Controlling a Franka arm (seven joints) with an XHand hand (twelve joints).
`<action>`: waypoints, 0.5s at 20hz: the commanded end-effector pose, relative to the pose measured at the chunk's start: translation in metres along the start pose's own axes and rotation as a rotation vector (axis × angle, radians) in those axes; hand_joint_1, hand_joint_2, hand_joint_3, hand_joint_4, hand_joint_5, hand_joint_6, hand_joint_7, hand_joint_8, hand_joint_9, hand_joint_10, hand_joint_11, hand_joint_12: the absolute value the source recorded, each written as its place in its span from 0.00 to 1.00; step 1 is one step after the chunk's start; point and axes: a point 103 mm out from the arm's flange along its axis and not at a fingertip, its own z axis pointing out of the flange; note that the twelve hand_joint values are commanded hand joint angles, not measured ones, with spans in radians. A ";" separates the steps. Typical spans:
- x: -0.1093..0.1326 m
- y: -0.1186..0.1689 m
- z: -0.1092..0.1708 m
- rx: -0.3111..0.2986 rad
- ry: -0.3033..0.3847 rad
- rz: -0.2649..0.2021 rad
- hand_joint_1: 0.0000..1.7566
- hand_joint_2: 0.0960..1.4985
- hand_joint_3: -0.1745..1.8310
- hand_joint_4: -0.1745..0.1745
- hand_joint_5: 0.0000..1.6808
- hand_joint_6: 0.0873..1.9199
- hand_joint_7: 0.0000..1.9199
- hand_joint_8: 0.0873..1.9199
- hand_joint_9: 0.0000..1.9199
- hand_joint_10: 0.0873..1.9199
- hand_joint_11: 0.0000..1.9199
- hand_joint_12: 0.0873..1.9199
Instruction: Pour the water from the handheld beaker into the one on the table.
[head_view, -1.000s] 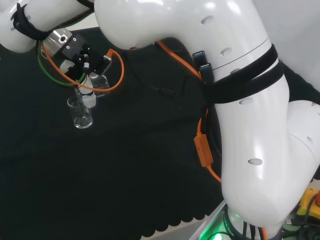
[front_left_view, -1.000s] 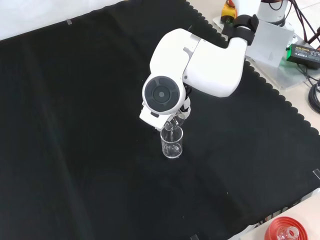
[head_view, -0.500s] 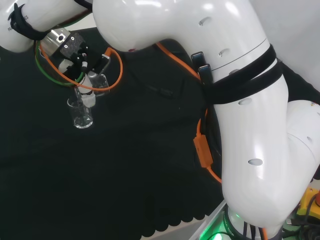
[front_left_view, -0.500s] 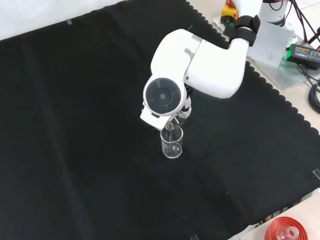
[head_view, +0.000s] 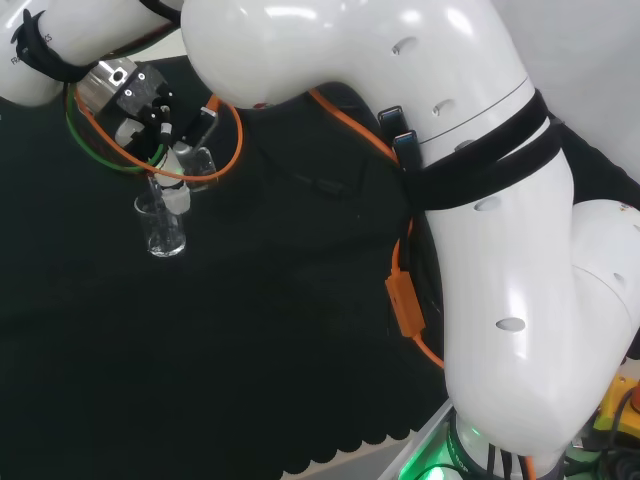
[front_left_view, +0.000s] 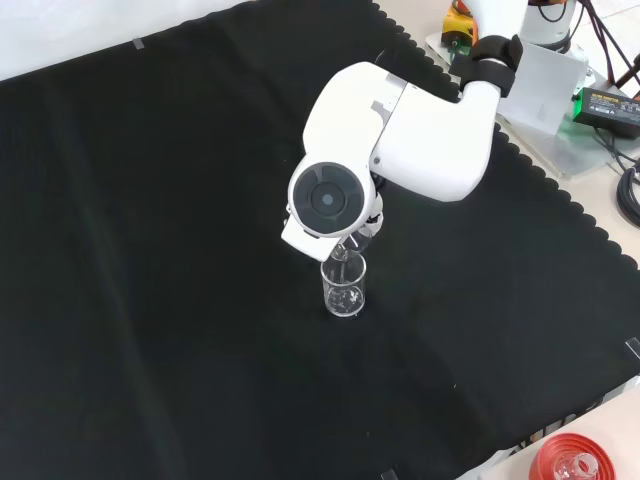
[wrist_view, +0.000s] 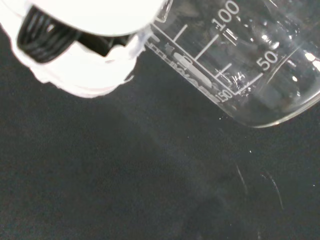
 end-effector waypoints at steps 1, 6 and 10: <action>0.002 0.001 -0.001 0.011 -0.008 0.001 0.75 0.44 0.31 0.00 0.84 0.11 0.79 0.03 0.85 0.00 0.63 0.40; 0.003 0.002 -0.003 0.012 -0.011 0.000 0.75 0.44 0.31 0.00 0.84 0.11 0.79 0.03 0.85 0.00 0.63 0.40; 0.003 0.002 -0.004 0.017 -0.013 0.001 0.75 0.44 0.31 0.00 0.84 0.11 0.79 0.03 0.85 0.00 0.63 0.40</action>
